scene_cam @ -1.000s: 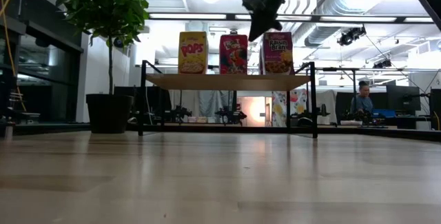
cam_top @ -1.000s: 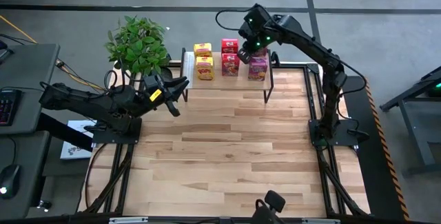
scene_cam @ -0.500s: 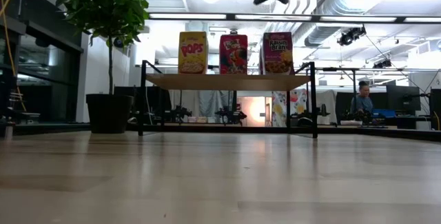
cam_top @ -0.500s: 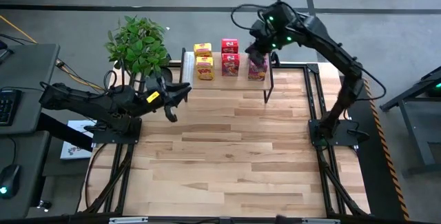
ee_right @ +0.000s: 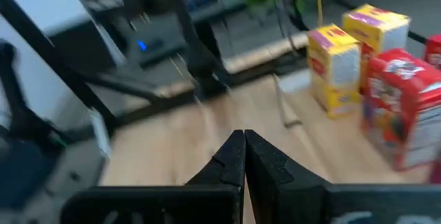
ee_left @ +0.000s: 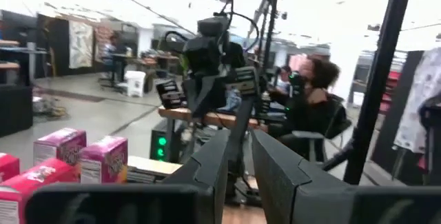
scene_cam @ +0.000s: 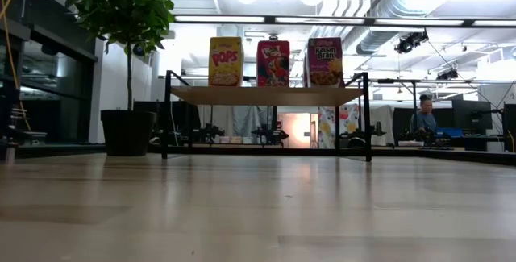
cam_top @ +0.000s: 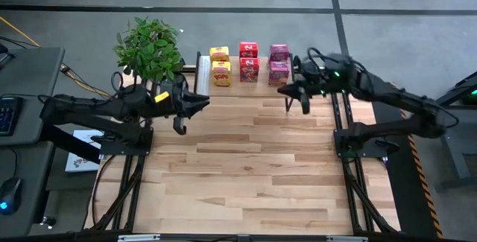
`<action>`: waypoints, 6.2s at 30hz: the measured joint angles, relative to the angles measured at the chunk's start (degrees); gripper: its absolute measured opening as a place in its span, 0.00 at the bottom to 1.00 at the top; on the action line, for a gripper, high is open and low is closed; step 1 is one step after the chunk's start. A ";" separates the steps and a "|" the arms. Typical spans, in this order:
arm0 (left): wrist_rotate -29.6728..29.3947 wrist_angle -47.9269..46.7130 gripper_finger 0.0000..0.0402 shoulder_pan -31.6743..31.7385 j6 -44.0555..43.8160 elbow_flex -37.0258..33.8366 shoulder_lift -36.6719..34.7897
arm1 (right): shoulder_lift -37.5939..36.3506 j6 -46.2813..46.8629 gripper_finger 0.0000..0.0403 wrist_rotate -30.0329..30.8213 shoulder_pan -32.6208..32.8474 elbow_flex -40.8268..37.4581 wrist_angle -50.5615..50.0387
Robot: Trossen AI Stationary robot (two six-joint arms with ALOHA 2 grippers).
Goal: Stack cereal on shelf
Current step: Return to Home Position
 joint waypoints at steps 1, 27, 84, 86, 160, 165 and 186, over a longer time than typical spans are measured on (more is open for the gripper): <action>1.84 -0.13 0.13 1.23 -0.33 0.00 -0.02 | -2.14 1.77 0.00 0.06 0.76 -2.86 3.30; 10.24 -4.55 0.00 8.95 0.13 0.00 -4.75 | -15.80 1.19 0.00 10.02 5.73 -13.89 13.47; -2.16 23.00 0.00 8.36 -16.57 -42.52 -26.17 | -15.81 9.19 0.00 10.02 5.73 -13.92 4.57; -2.11 23.04 0.00 8.36 -15.83 -42.45 -26.13 | -15.85 9.70 0.00 10.02 5.73 -13.92 4.74; -2.24 -16.72 0.01 7.77 -13.46 -42.53 -46.85 | -50.67 5.82 0.00 16.68 14.84 -37.30 16.05; -2.24 -16.69 0.01 7.66 -13.46 -42.53 -47.14 | -59.18 7.68 0.00 21.74 17.47 -44.92 17.99; -1.81 -16.81 0.01 6.66 -13.44 -42.49 -50.02 | -58.45 4.62 0.00 23.99 18.32 -65.01 33.21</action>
